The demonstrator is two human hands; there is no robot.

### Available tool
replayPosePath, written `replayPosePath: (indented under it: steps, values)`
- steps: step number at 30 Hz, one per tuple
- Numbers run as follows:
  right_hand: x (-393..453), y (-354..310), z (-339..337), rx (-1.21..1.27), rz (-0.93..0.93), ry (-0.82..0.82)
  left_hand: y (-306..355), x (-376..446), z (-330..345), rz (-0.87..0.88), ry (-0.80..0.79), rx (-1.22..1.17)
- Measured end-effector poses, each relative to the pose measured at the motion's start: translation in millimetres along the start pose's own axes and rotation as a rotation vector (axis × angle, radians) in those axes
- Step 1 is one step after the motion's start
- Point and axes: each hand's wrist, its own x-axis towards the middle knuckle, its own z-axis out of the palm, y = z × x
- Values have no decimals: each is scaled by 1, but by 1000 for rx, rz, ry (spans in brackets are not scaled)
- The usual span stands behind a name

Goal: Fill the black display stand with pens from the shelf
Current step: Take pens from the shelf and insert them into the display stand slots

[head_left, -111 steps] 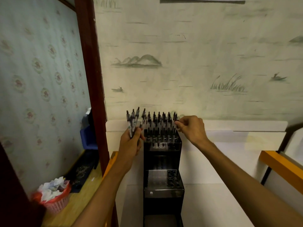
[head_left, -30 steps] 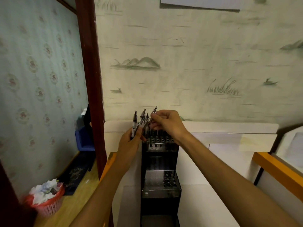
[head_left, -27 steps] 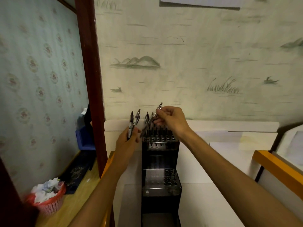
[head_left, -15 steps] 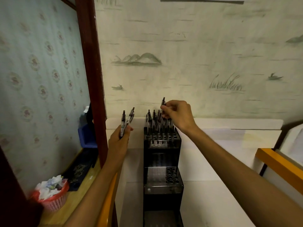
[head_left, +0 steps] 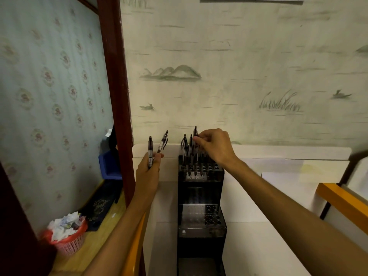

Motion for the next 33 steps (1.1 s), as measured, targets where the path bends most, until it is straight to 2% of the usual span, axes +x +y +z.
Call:
replayPosePath:
  steps: [9,14,20,22,26,30,33]
  values:
    - [-5,5,12,-187,-21,-168,4,2,8,45,0,15]
    - [-13,10,14,-162,2,-162,3,1,9,31,7,44]
    - [-15,4,5,-179,38,-160,6,2,14,5,-65,25]
    - [-16,-1,-1,-87,65,-142,7,1,17,6,-83,2]
    - [-17,-19,-13,380,208,-200,15,-2,27,23,-113,-27]
    - [-17,-26,-17,530,257,-229,24,-8,40,39,-178,-53]
    - [-16,-25,-18,618,301,-190,28,-10,44,39,-215,-36]
